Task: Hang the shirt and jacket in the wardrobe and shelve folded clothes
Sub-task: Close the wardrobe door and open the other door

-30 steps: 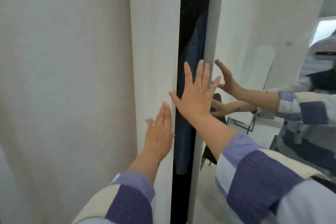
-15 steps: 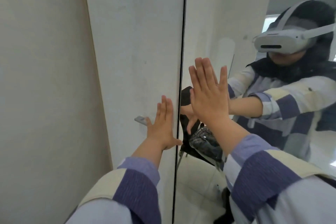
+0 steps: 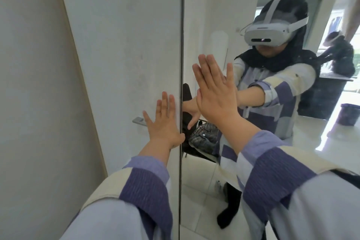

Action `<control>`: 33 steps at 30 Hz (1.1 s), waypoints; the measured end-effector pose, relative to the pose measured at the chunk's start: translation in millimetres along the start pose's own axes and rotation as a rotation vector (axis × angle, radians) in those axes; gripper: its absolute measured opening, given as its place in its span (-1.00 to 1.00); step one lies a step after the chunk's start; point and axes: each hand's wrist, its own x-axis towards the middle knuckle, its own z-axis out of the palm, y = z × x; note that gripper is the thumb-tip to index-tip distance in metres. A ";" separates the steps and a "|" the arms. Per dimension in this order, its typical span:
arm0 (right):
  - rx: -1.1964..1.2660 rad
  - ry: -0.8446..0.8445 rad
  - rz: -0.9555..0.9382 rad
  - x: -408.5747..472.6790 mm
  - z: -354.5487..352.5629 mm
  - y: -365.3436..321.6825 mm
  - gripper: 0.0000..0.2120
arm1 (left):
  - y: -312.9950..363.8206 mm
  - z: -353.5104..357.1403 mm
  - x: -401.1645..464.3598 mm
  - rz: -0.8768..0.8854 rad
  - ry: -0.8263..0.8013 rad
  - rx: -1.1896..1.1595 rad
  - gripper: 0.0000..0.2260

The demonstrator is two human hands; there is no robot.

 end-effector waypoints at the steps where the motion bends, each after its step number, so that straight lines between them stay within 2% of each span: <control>1: 0.007 -0.018 0.017 -11.2 -1.4 3.6 -0.13 | 5.3 0.9 -4.6 -0.012 0.069 0.033 0.04; 2: -0.025 -0.018 0.034 -25.5 -2.4 10.0 -0.17 | 13.4 2.1 -11.0 0.007 0.162 0.057 0.00; 4: -0.129 -0.016 0.072 -59.6 -2.5 33.9 -0.42 | 38.6 7.8 -24.2 0.161 0.340 0.056 -0.06; 5: -0.171 0.008 0.082 -76.8 -4.3 52.4 -0.47 | 56.5 10.8 -30.4 0.267 0.403 0.034 -0.09; 7: -0.253 0.060 0.118 -105.0 -19.5 90.7 -0.43 | 96.2 10.2 -39.1 0.439 0.483 -0.006 -0.17; 11: -0.419 0.051 0.350 -152.2 -73.4 150.8 -0.45 | 184.3 -2.0 -51.7 0.678 0.525 -0.071 -0.24; 15: -0.506 0.070 0.510 -193.7 -106.5 186.9 -0.42 | 254.3 -3.5 -71.8 0.827 0.524 -0.153 -0.17; 19: -0.482 0.103 0.718 -202.7 -116.1 211.7 -0.32 | 304.5 1.6 -83.6 0.828 0.491 -0.095 0.05; 22: -0.410 0.070 0.714 -204.8 -111.9 220.5 -0.22 | 324.6 6.1 -83.0 0.739 0.410 0.017 0.22; 33: -0.300 0.109 0.641 -207.2 -112.1 223.9 -0.17 | 338.7 6.7 -93.3 0.560 0.333 0.052 0.16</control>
